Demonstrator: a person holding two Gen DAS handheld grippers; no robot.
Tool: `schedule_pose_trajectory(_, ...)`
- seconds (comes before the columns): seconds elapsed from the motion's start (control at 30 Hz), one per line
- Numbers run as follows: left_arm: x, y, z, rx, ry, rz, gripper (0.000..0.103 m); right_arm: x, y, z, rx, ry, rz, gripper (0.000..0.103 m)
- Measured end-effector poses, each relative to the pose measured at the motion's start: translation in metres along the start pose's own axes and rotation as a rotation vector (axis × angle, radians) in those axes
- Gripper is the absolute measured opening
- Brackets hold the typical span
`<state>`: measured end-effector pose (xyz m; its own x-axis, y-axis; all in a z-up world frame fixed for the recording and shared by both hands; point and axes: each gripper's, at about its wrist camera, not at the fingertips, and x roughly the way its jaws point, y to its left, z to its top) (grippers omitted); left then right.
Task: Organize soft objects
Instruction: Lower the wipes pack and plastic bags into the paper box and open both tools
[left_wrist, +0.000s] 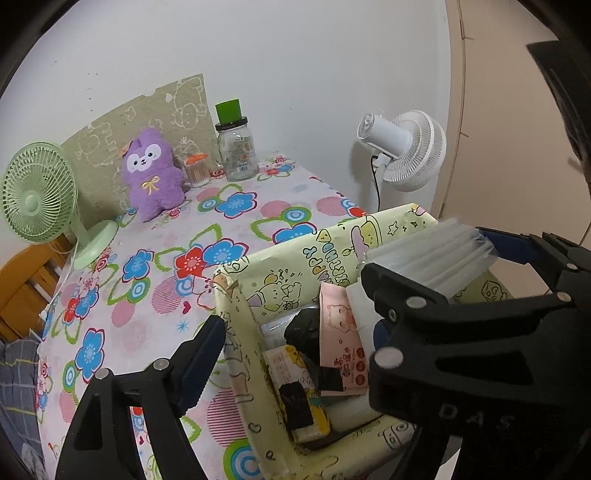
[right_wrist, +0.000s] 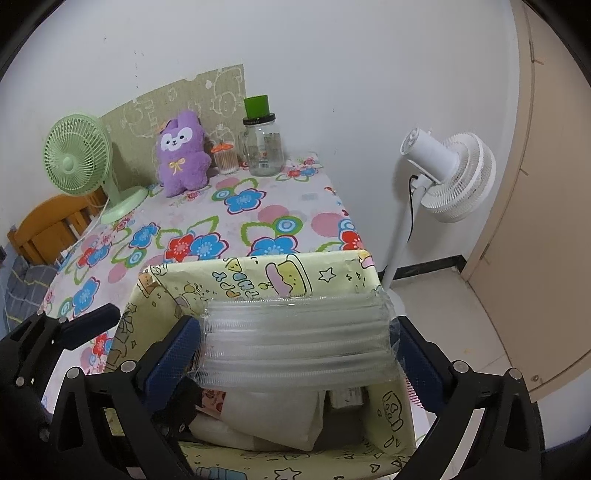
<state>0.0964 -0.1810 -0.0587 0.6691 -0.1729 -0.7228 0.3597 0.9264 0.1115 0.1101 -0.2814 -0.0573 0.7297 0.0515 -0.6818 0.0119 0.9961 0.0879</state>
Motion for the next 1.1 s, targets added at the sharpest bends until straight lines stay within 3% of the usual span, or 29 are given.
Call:
schedule_pose_trajectory(0.67,0.005,0.002,-0.006,0.005,0.02,0.017,0.086,-0.014,0.01,-0.001,-0.011,-0.036,-0.002,0.103)
schedule_pose_trajectory(1.1,-0.027,0.022,-0.005,-0.015,-0.035,0.065,0.089,-0.027,0.015,-0.001,-0.022,-0.063,-0.021,0.103)
